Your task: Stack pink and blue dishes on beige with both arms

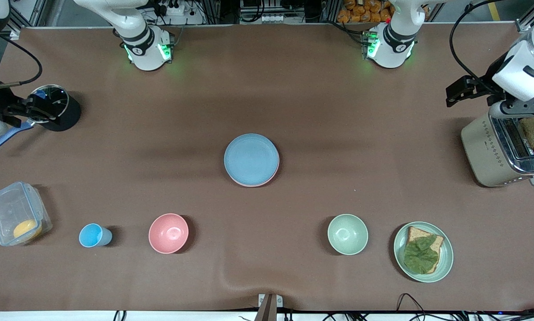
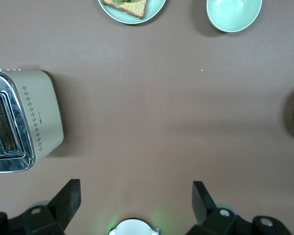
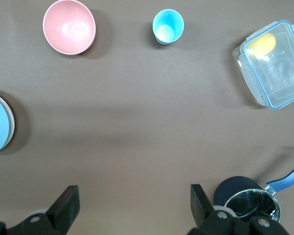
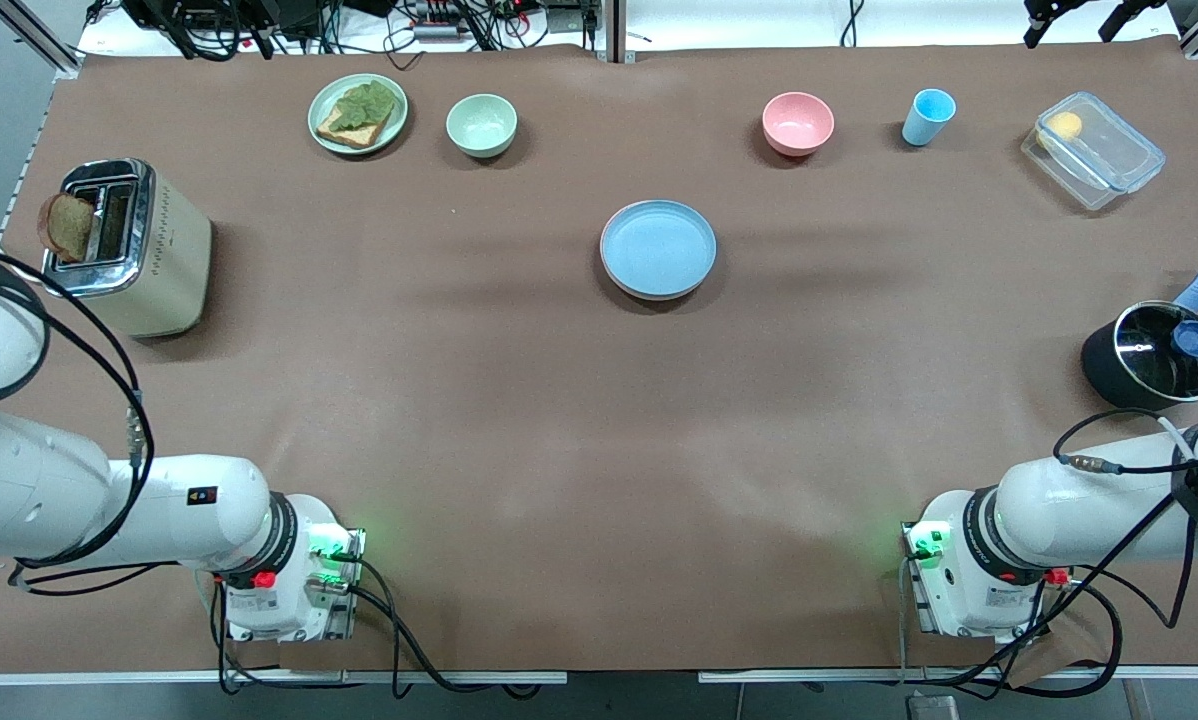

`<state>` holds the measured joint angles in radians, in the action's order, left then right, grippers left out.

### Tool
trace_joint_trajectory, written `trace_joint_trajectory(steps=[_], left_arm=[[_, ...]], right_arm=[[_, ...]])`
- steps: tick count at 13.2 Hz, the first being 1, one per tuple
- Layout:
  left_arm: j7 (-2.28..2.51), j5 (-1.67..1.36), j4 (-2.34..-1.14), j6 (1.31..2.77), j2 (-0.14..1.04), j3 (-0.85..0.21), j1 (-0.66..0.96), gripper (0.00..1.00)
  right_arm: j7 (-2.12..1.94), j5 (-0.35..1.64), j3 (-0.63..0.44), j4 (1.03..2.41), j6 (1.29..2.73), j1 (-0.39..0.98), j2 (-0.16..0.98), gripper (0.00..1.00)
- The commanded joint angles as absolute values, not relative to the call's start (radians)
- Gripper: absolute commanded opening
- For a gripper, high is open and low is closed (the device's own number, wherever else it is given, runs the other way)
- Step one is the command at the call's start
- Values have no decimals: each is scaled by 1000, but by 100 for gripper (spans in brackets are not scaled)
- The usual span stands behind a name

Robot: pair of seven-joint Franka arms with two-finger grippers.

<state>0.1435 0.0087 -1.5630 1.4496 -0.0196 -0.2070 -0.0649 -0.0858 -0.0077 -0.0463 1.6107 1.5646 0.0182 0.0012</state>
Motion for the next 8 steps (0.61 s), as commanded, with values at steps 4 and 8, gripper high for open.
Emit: trace_joint_trajectory(steps=[4, 8], left_arm=[[146, 11, -1526, 1431, -6, -201, -61, 100], [213, 14, -1526, 1418, -9, -198, -75, 100]], right_arm=[[-61, -31, -40, 1615, 1551, 18, -18, 100], [-60, -29, -40, 1615, 1548, 18, -24, 100]])
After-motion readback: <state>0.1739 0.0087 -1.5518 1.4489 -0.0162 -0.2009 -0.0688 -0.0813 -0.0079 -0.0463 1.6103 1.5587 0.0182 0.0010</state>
